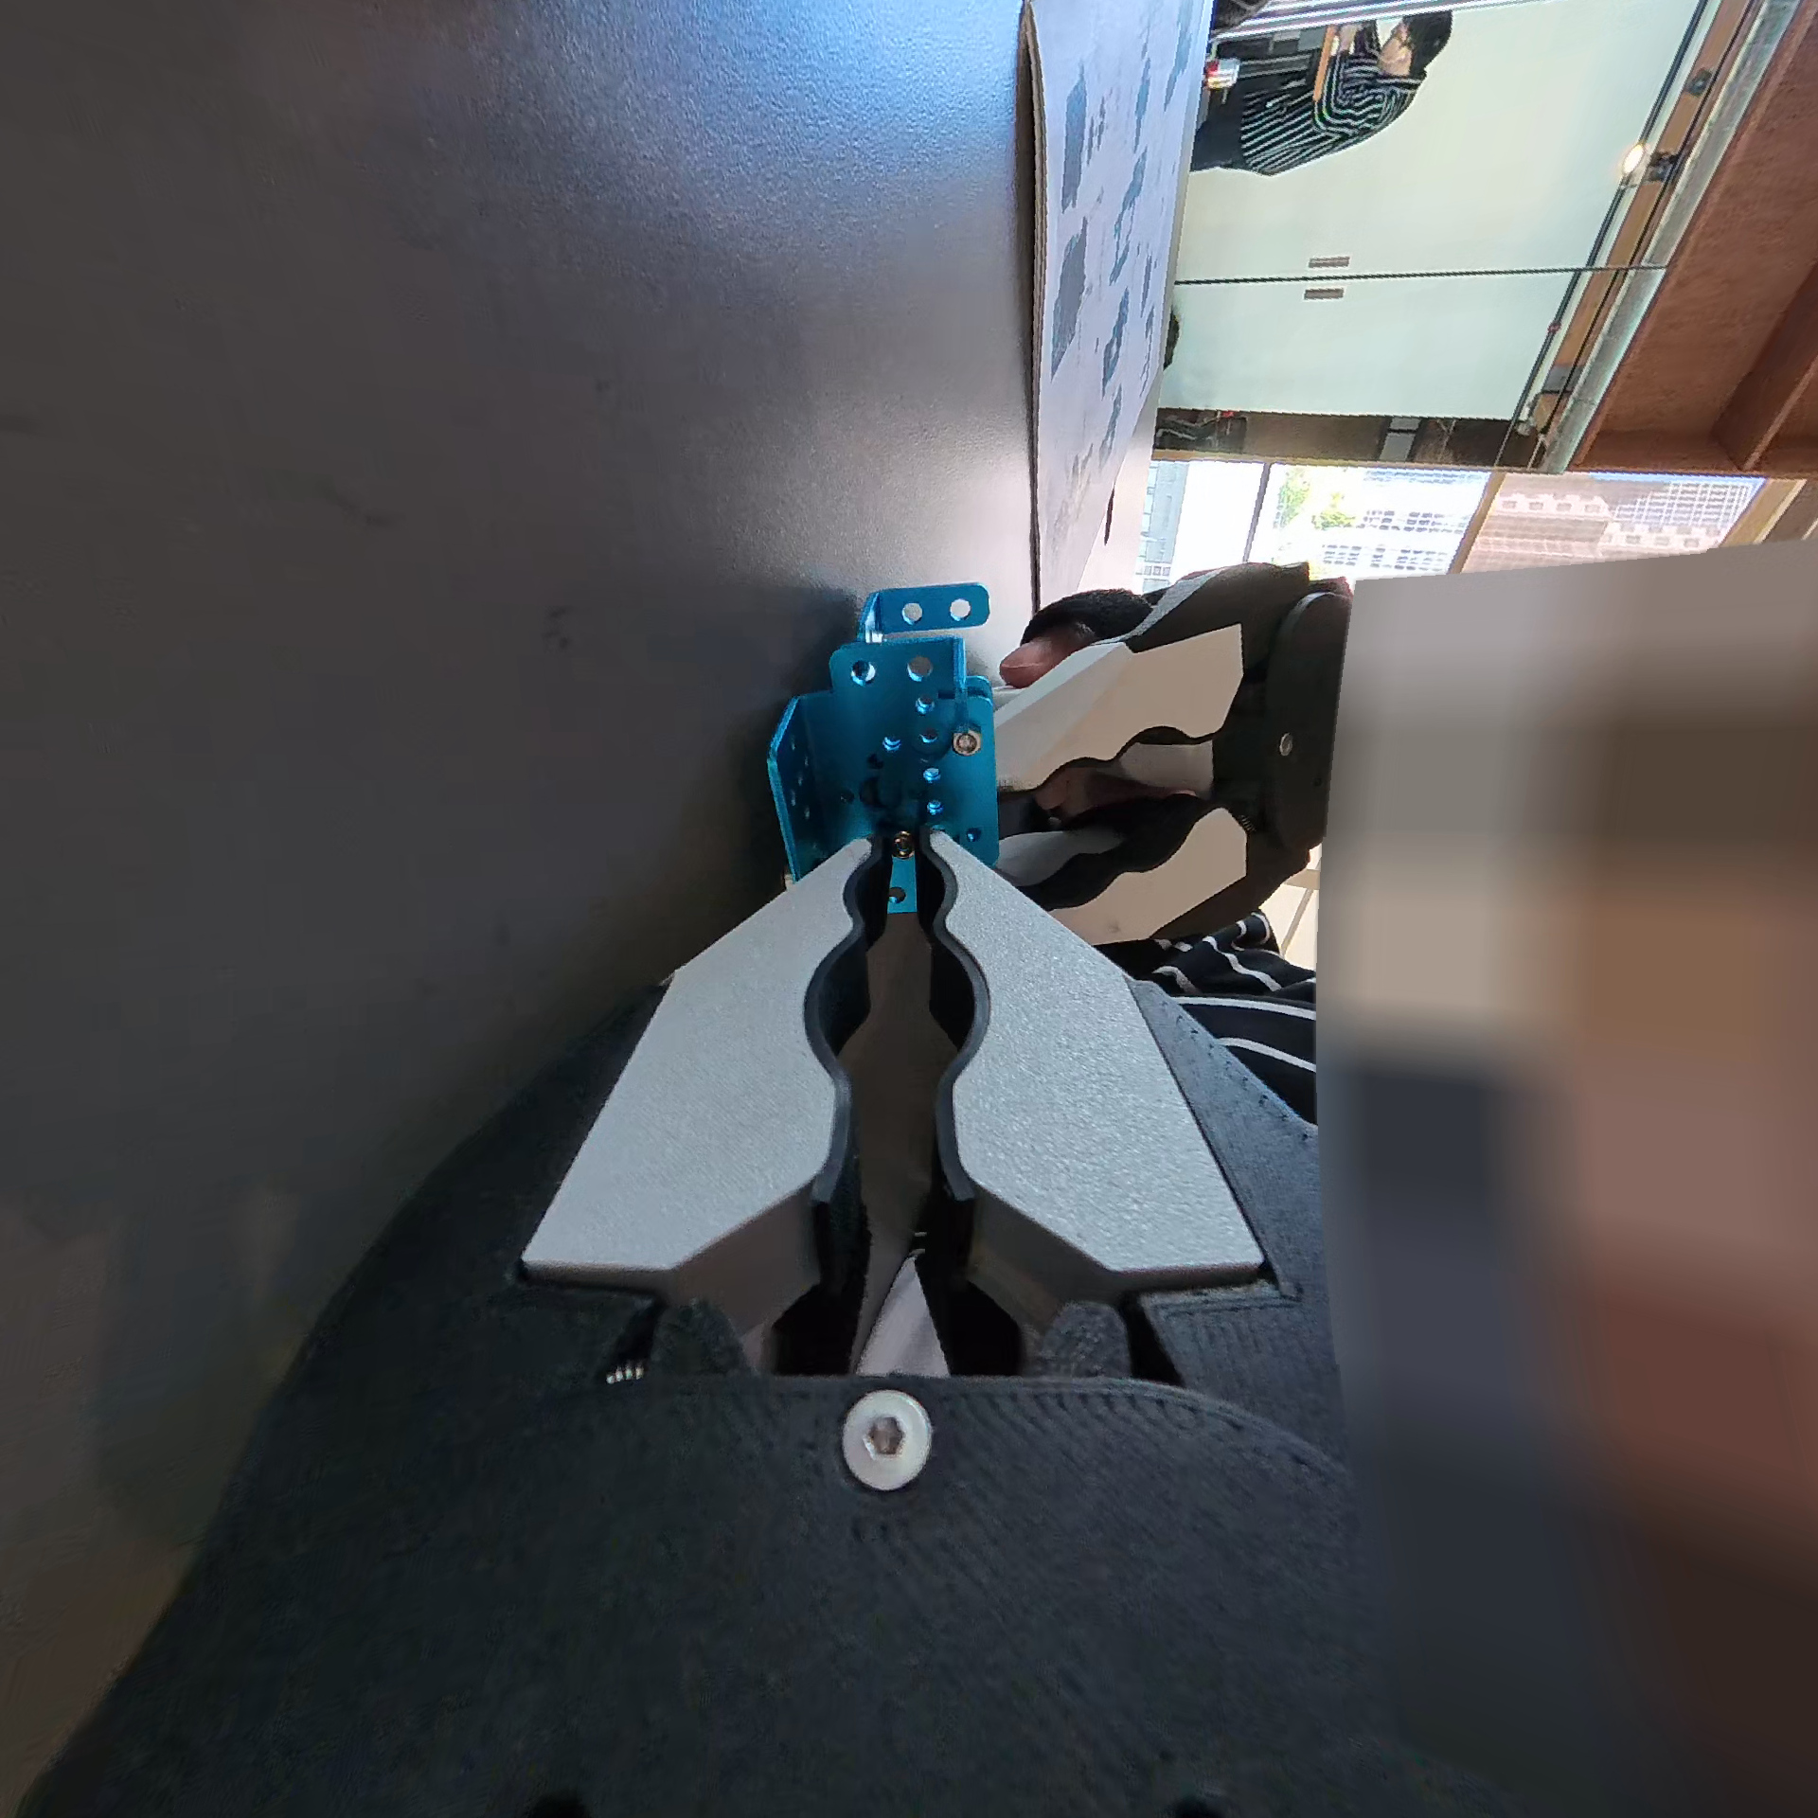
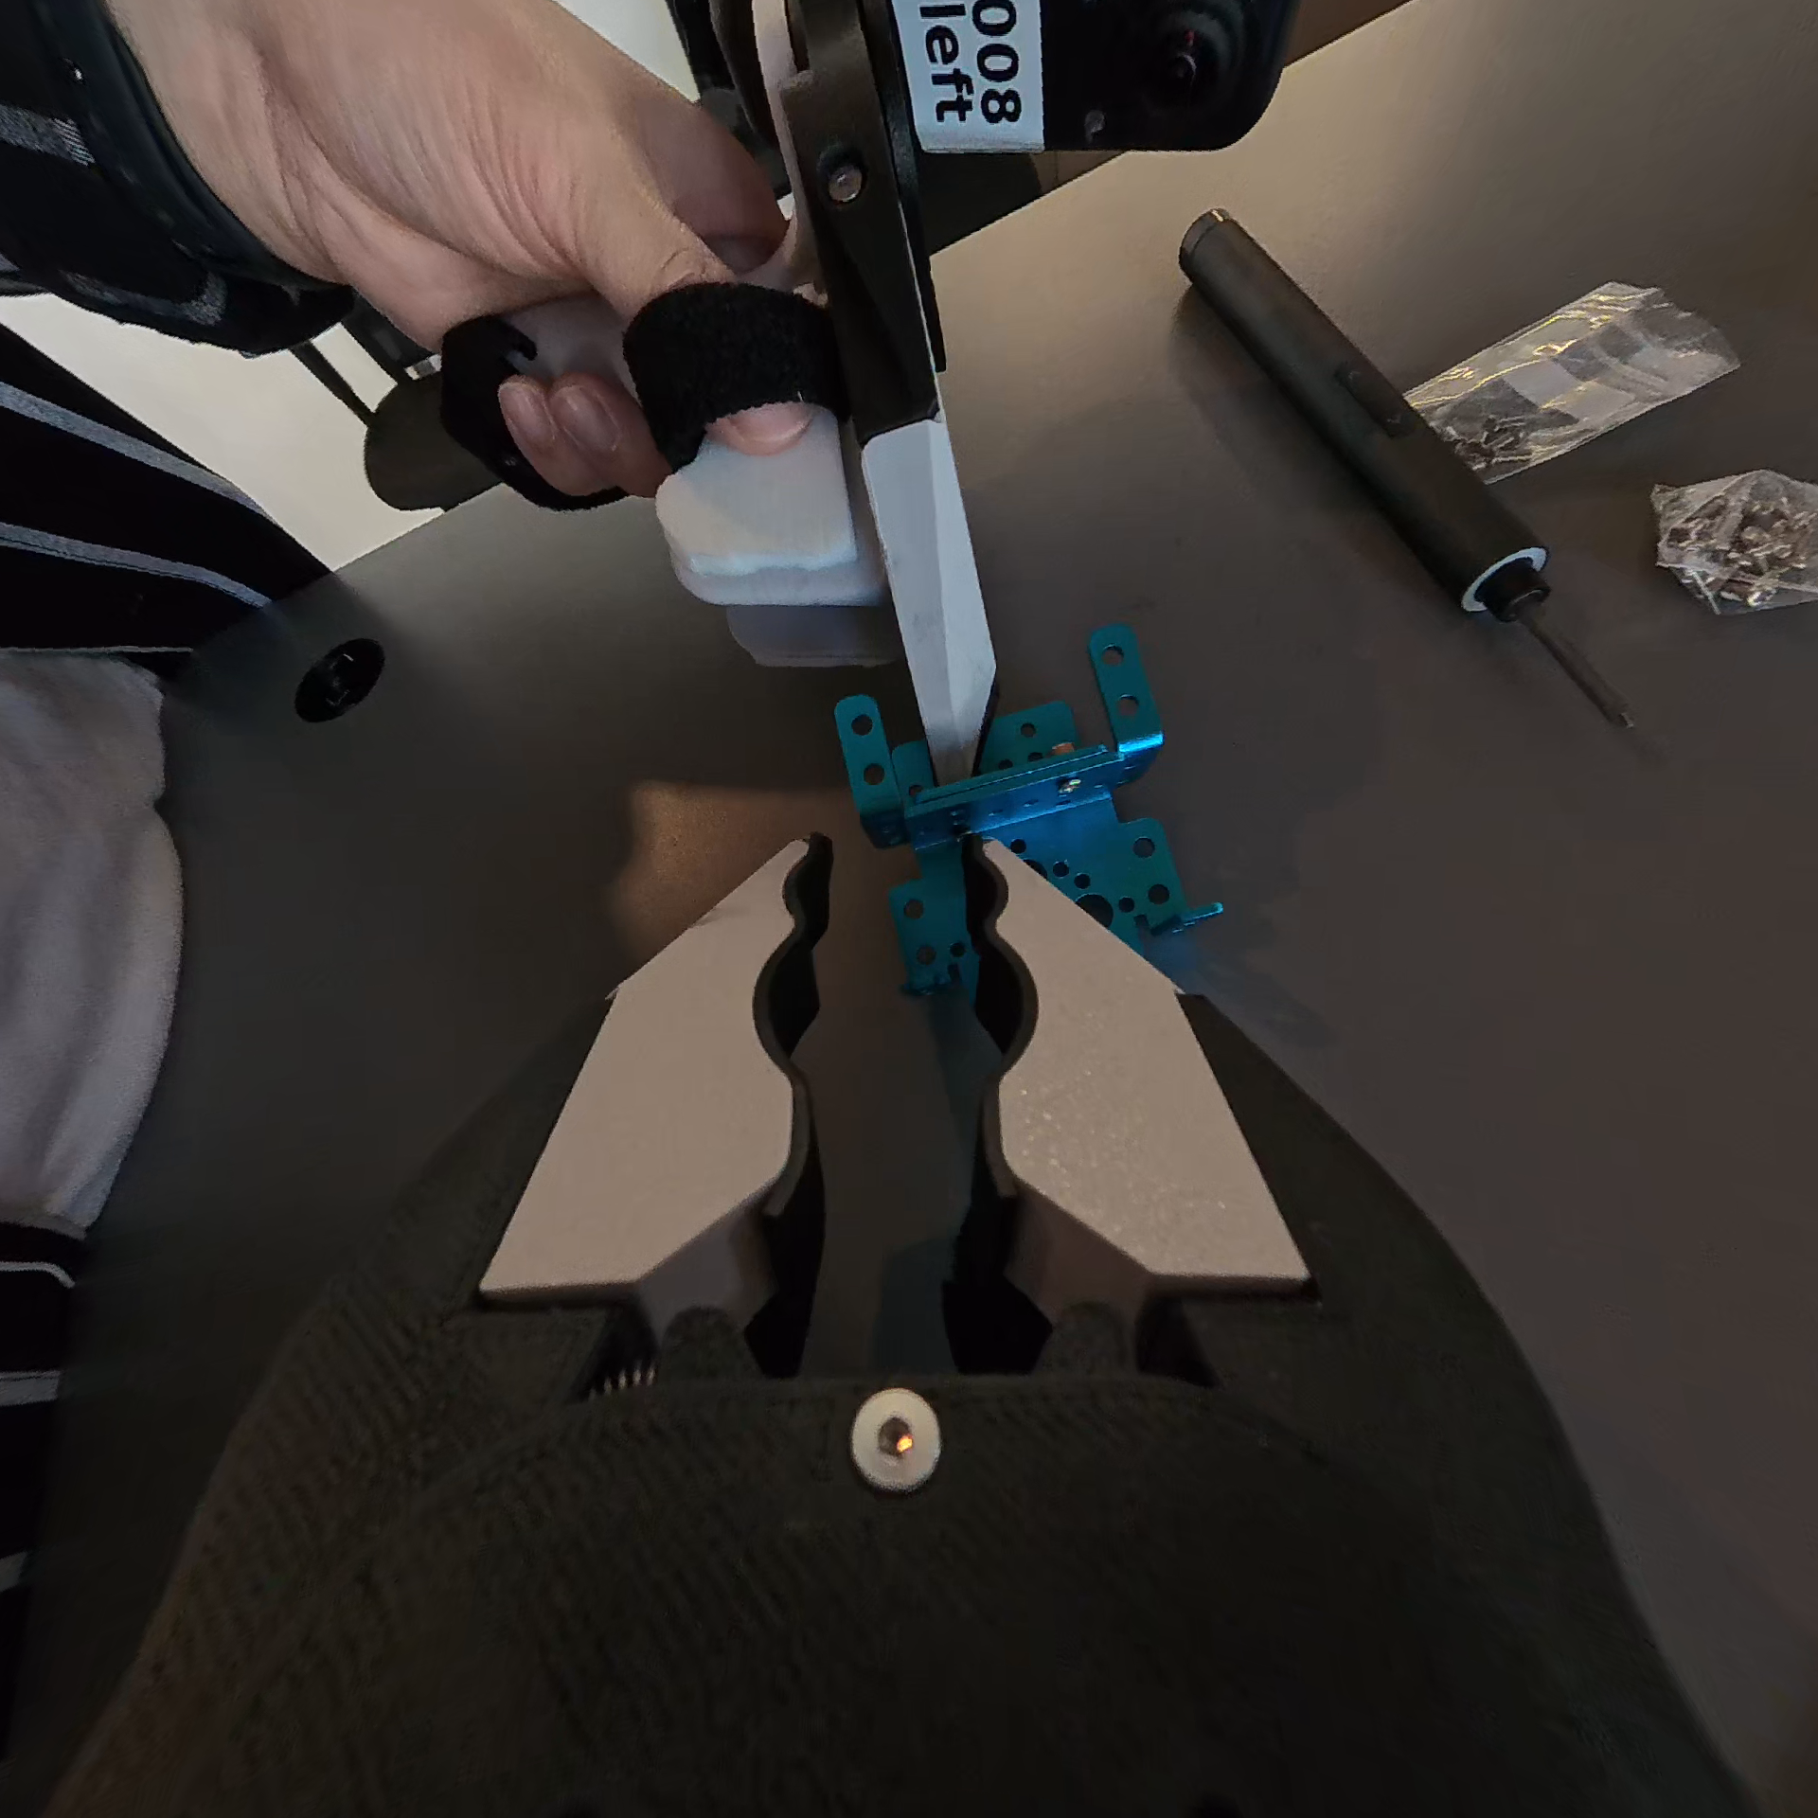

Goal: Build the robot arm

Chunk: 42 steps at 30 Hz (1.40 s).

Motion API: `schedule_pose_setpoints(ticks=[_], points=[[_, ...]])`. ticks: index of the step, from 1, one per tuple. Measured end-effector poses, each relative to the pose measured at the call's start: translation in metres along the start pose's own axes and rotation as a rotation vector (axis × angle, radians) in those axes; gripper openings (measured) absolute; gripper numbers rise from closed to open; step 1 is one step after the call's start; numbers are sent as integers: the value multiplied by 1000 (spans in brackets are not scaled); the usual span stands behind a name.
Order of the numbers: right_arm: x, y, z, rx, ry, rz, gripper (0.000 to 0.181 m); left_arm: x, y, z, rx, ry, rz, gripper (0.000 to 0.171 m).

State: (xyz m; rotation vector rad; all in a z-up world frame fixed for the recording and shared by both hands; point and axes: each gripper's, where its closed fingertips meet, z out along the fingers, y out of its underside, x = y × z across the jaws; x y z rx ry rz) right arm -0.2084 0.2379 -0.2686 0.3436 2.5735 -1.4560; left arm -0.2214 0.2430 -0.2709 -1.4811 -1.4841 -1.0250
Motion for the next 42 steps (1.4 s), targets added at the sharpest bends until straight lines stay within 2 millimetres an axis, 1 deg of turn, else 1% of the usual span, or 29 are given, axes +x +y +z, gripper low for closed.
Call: schedule_pose_setpoints(ticks=[11, 19, 22, 29, 33, 42], points=[[2, 1, 0, -5, 18, 1, 19, 0, 1, 0, -2, 10, -8, 4], [2, 1, 1, -6, 9, 11, 17, 0, 1, 0, 2, 21, -17, 4], [3, 0, 1, -3, 10, 20, 8, 0, 3, 0, -6, 25, -22, 4], [3, 1, 1, -6, 1, 27, 9, 1, 2, 0, -2, 42, -40, 4], [5, 1, 1, -6, 9, 41, 0, 1, 3, 0, -9, 54, -57, 4], [5, 2, 2, -14, -2, 59, 0, 1, 4, 0, -6, 67, -81, 4]])
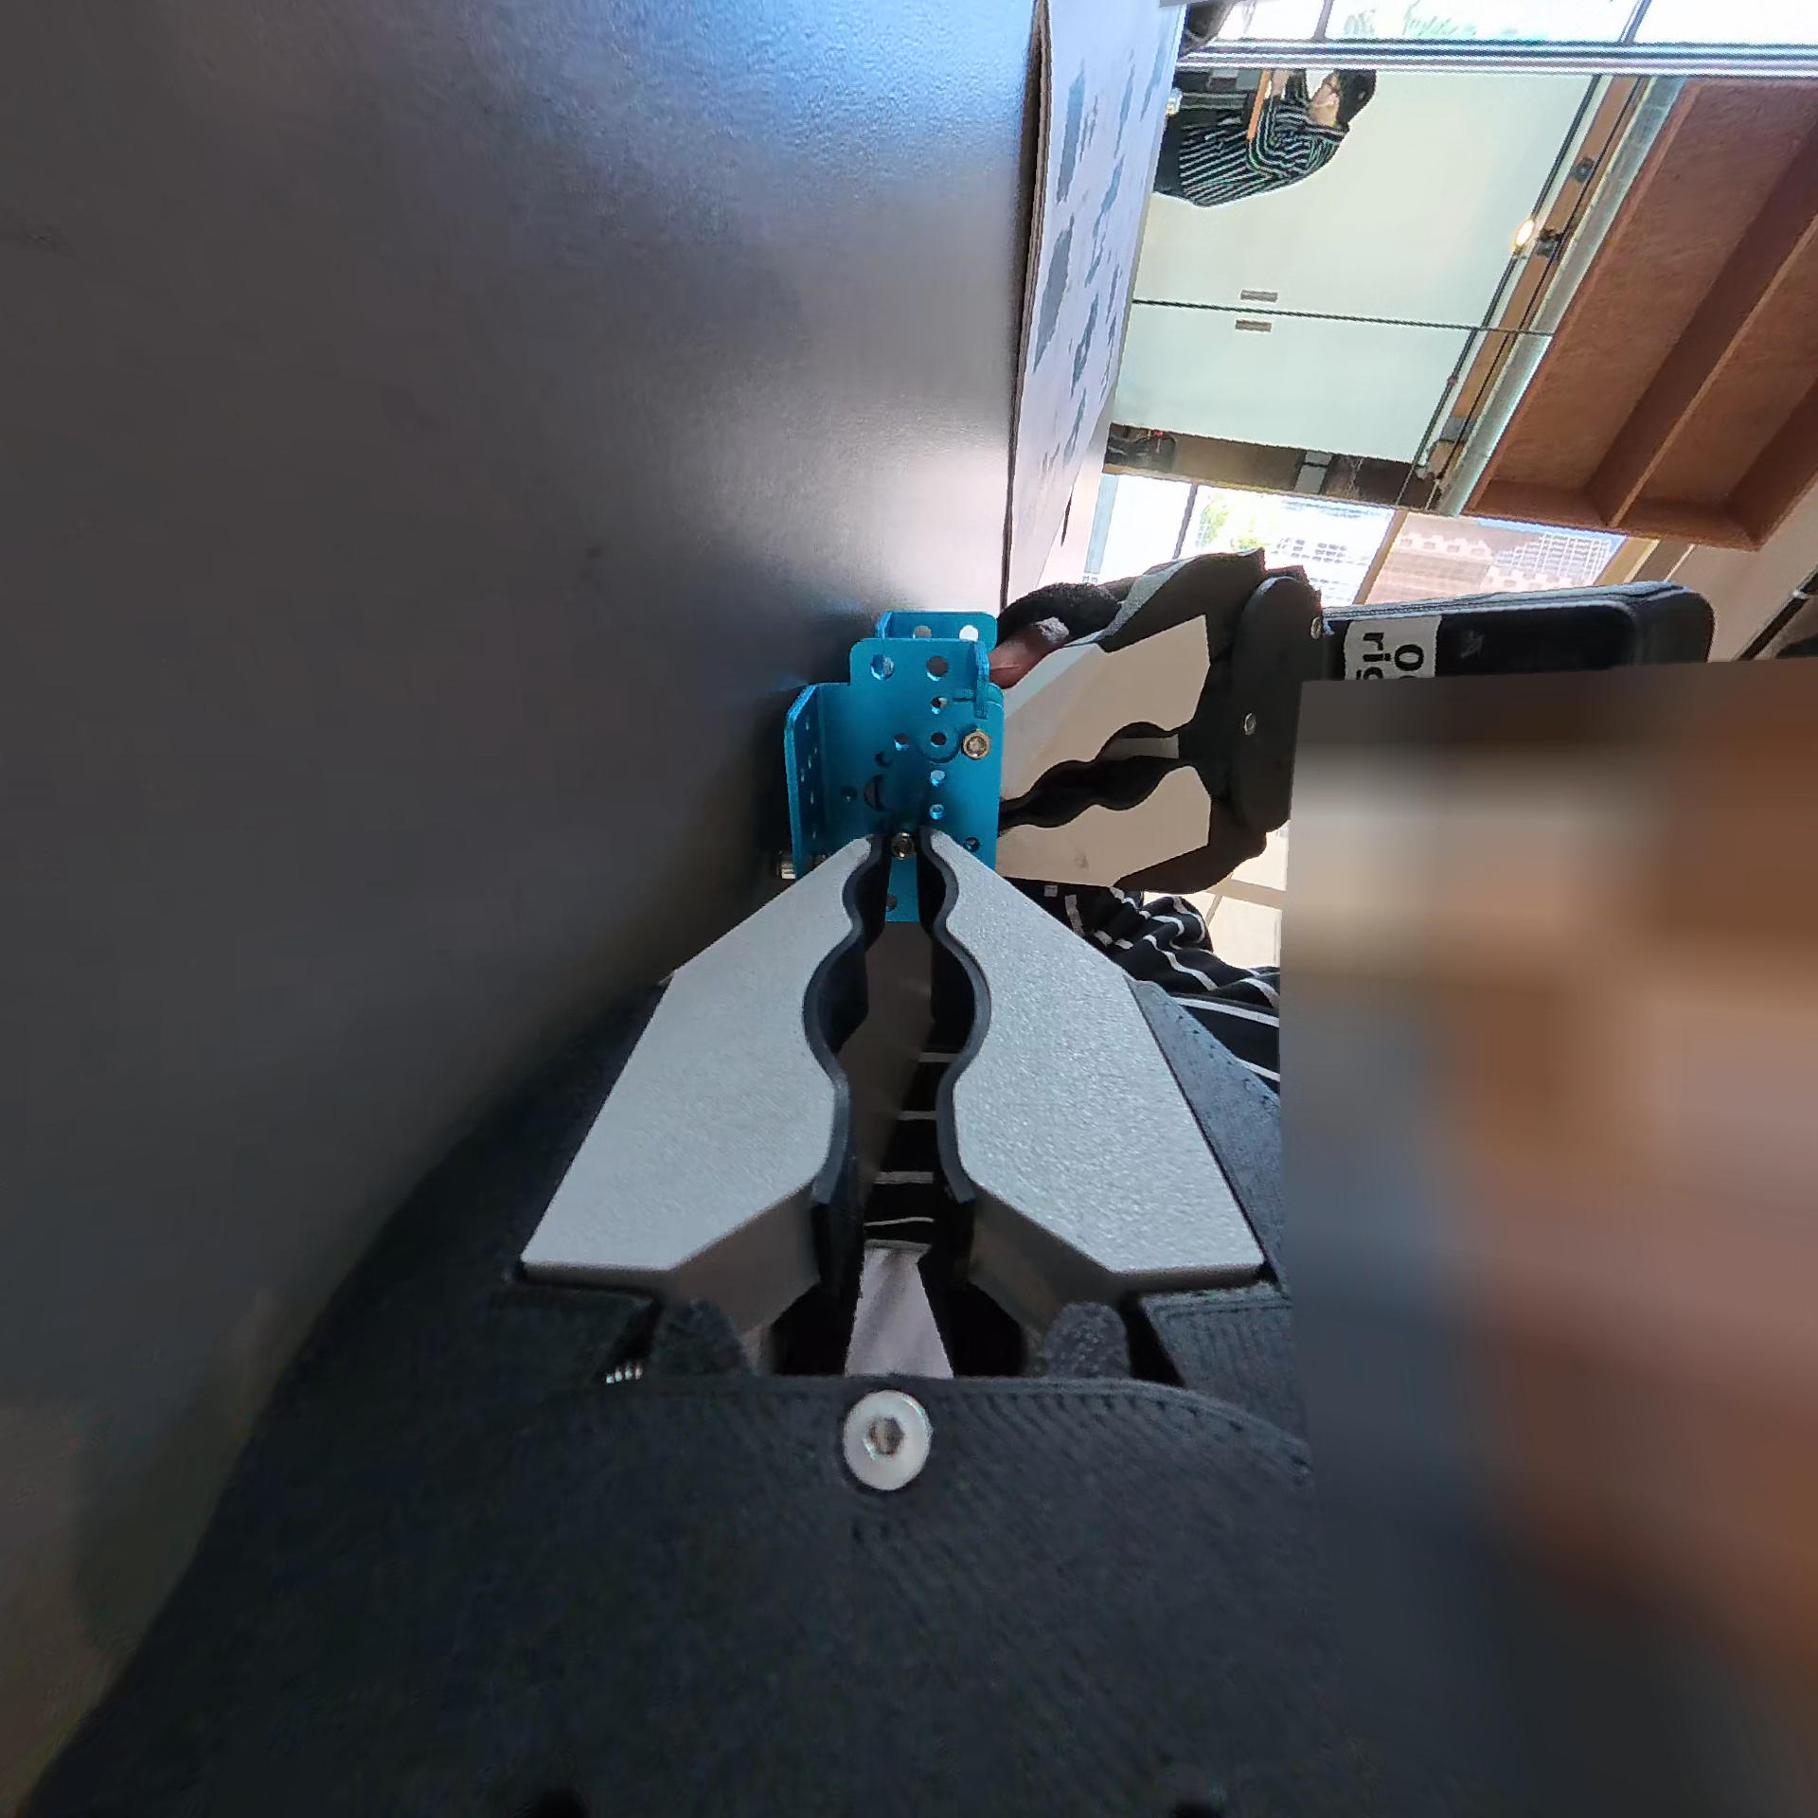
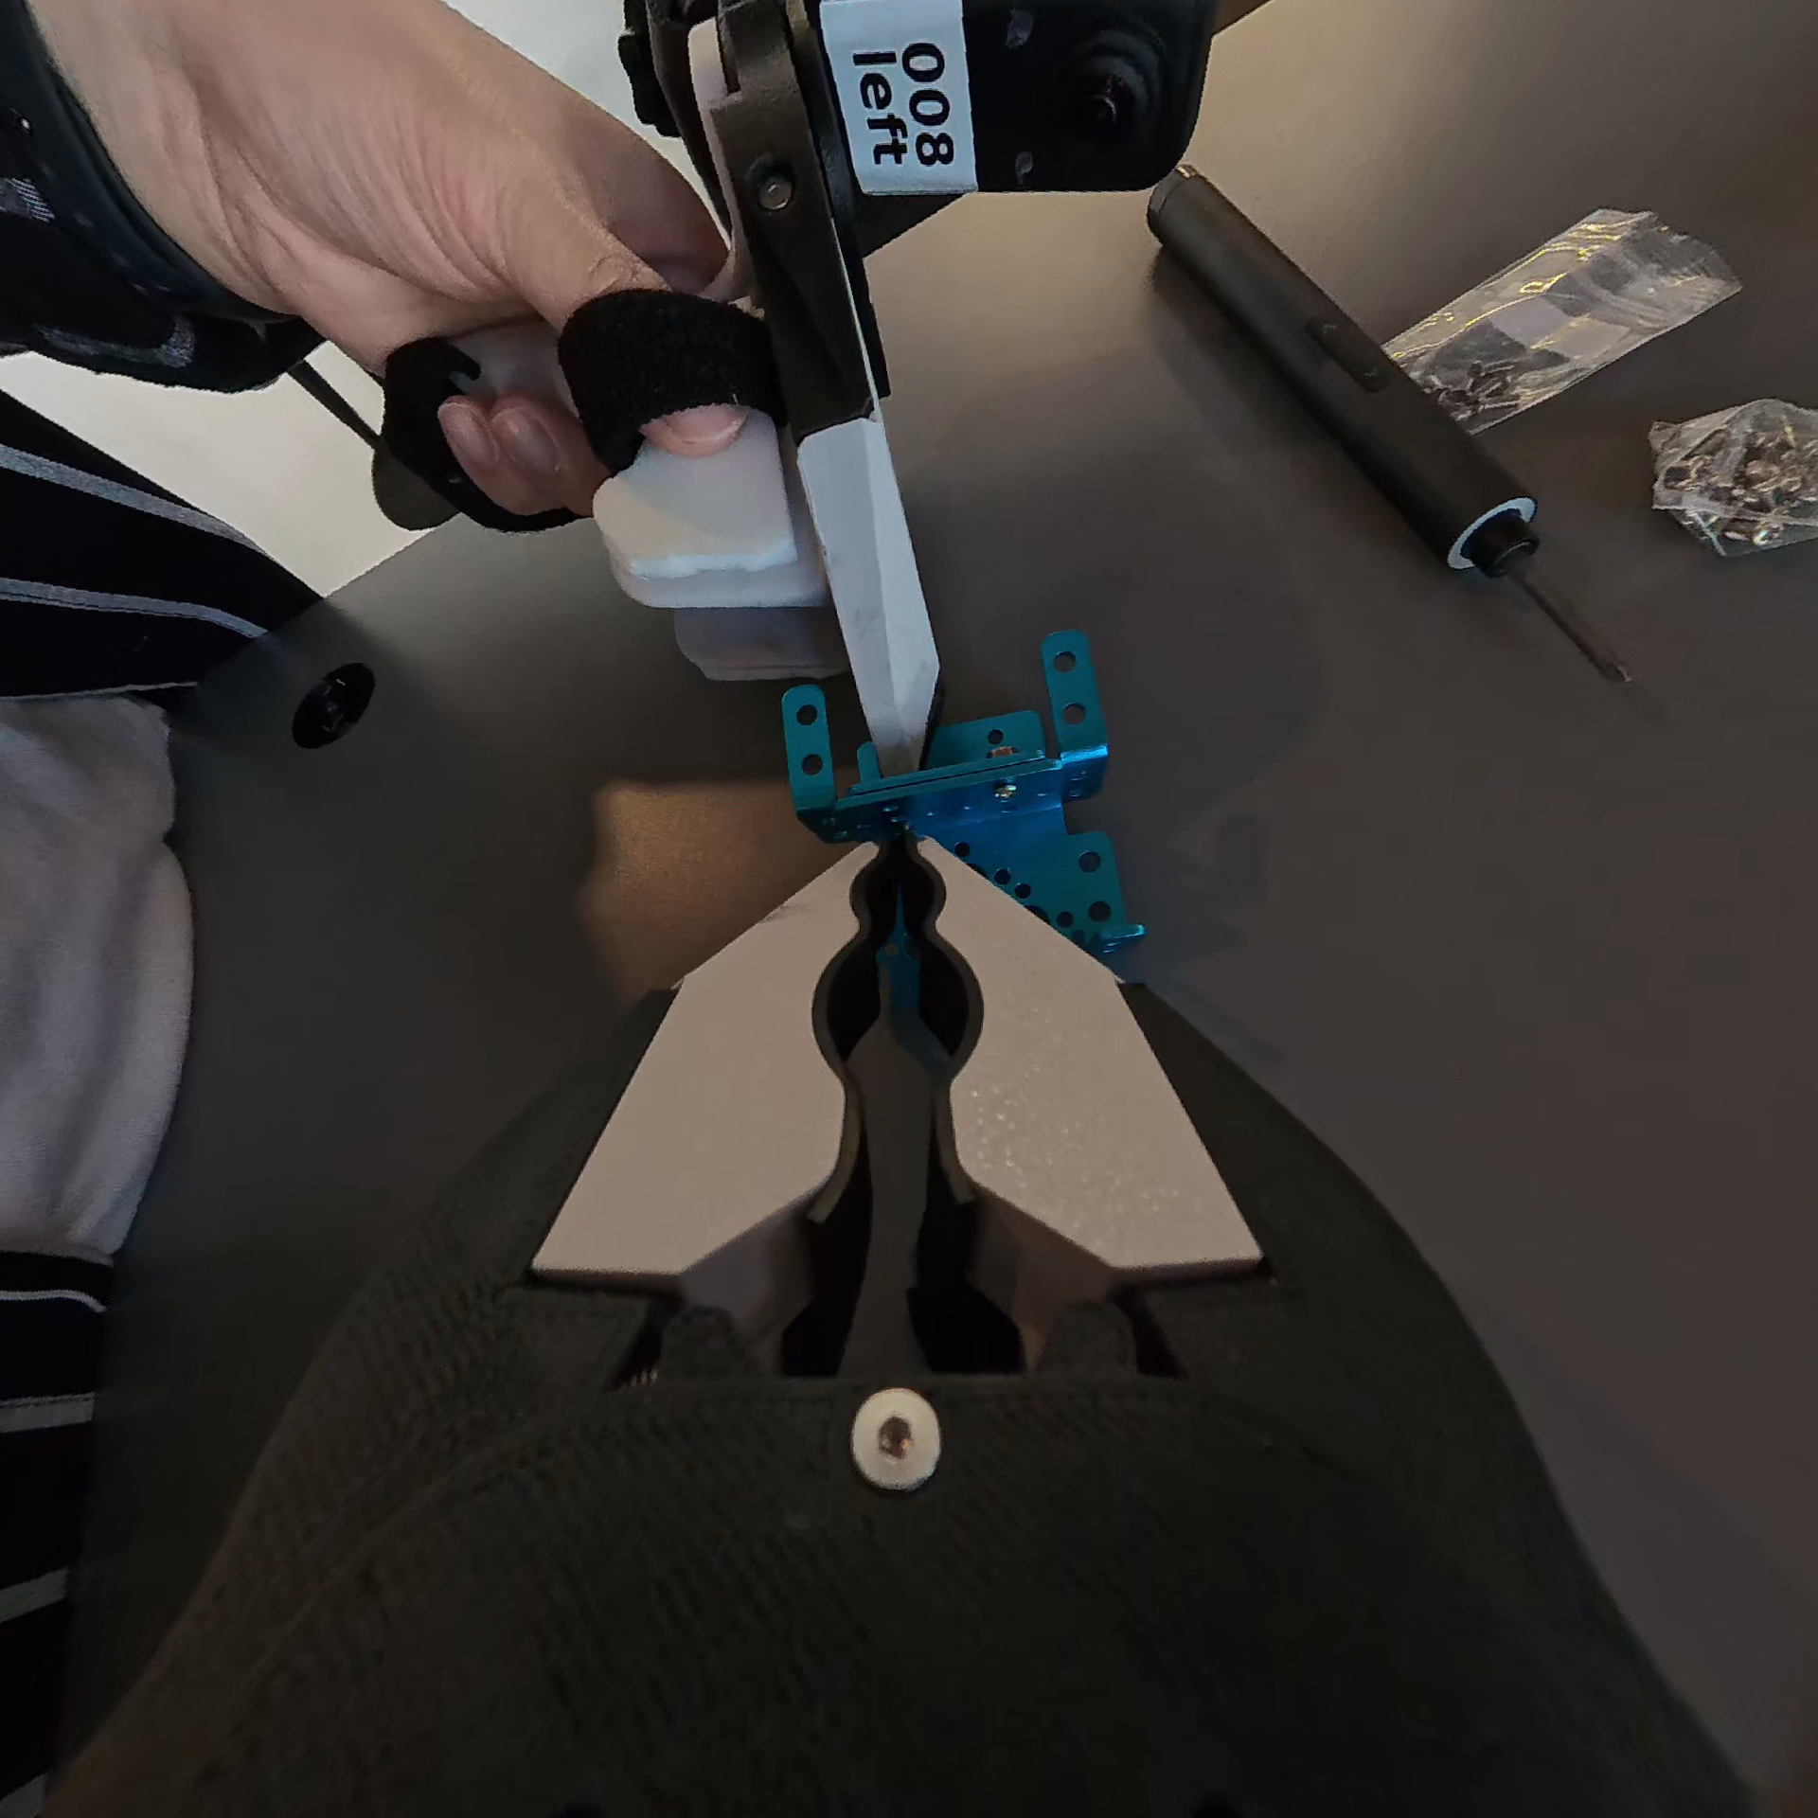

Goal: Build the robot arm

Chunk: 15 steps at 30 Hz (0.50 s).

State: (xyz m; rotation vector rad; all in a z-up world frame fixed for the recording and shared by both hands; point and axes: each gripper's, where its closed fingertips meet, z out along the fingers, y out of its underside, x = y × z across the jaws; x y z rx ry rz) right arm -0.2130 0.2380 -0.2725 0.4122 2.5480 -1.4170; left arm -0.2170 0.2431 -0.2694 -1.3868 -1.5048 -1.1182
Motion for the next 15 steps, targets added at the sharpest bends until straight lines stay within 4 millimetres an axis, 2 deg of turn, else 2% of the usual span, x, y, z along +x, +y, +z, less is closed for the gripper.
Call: schedule_pose_setpoints(ticks=[15], points=[[-1, 1, 1, -5, -7, -5, 0, 0, 1, 0, -5, -1, 32, 4]])
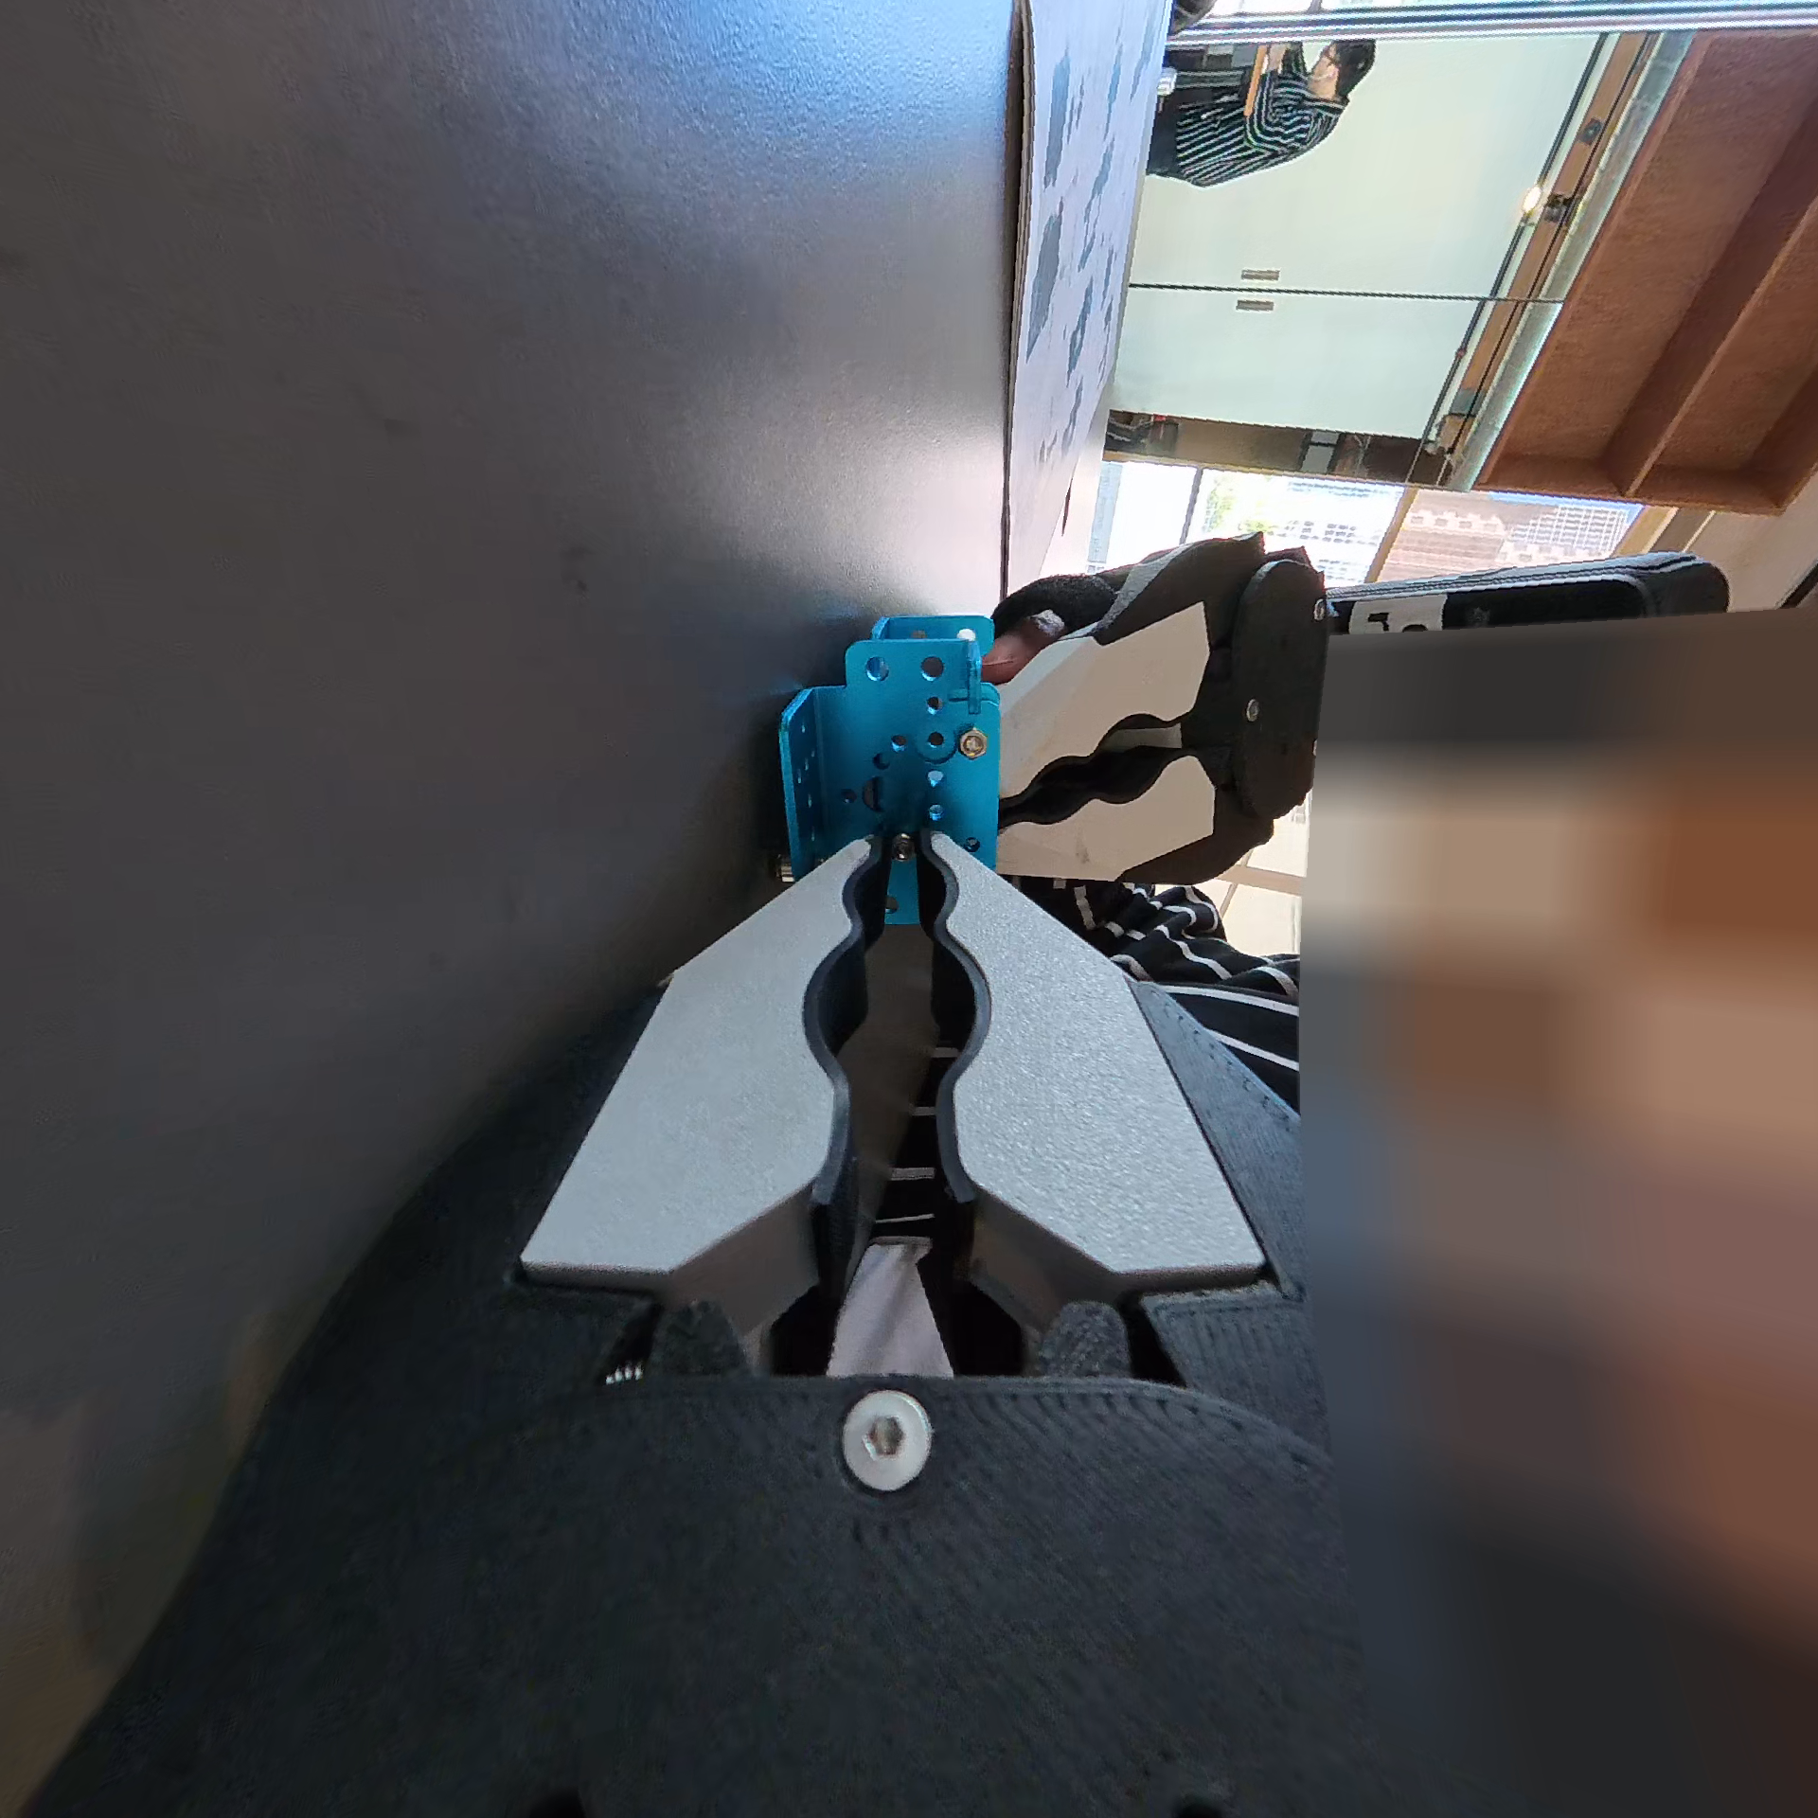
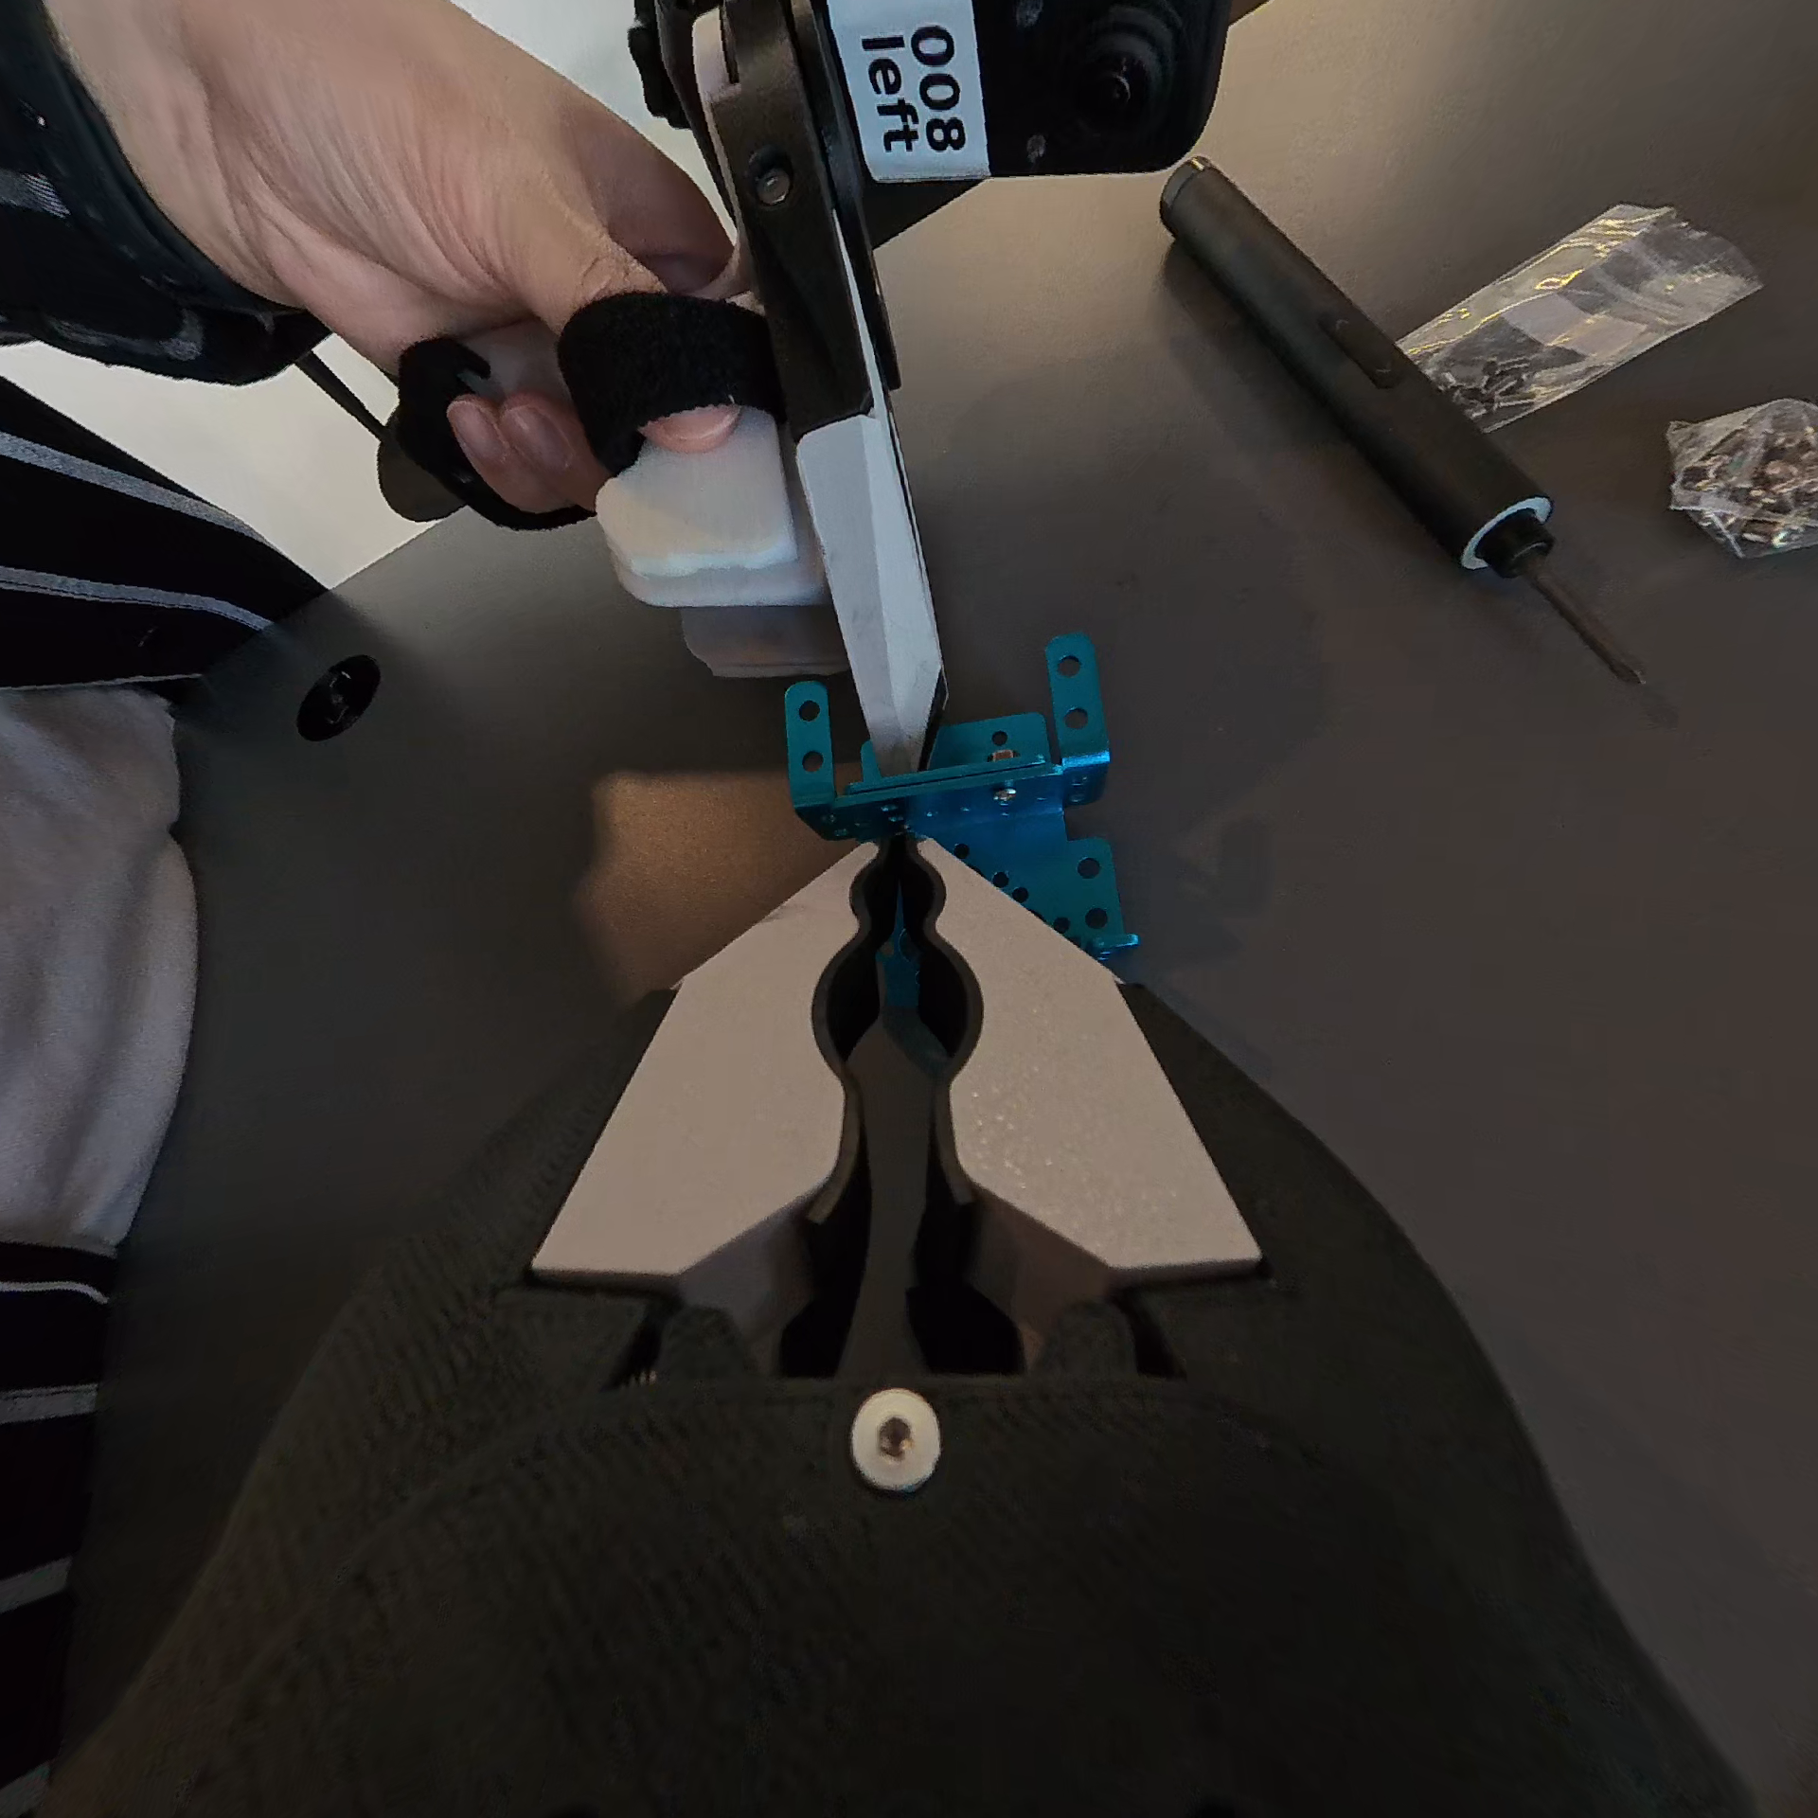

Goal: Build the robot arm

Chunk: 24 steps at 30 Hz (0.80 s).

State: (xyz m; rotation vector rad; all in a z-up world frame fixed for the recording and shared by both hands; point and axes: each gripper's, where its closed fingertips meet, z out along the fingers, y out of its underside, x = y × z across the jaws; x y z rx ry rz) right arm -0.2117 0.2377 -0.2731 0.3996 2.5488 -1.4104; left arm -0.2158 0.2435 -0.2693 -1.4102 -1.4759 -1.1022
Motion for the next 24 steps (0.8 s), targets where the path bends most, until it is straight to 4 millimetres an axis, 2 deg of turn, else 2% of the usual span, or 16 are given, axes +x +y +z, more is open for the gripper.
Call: schedule_pose_setpoints(ticks=[9, 24], points=[[0, 0, 0, 2, -5, 3, 0, 1, 1, 0, -1, 12, 67, 4], [-1, 1, 1, -9, -3, -13, 0, 0, 3, 1, -20, -31, 441, 4]])
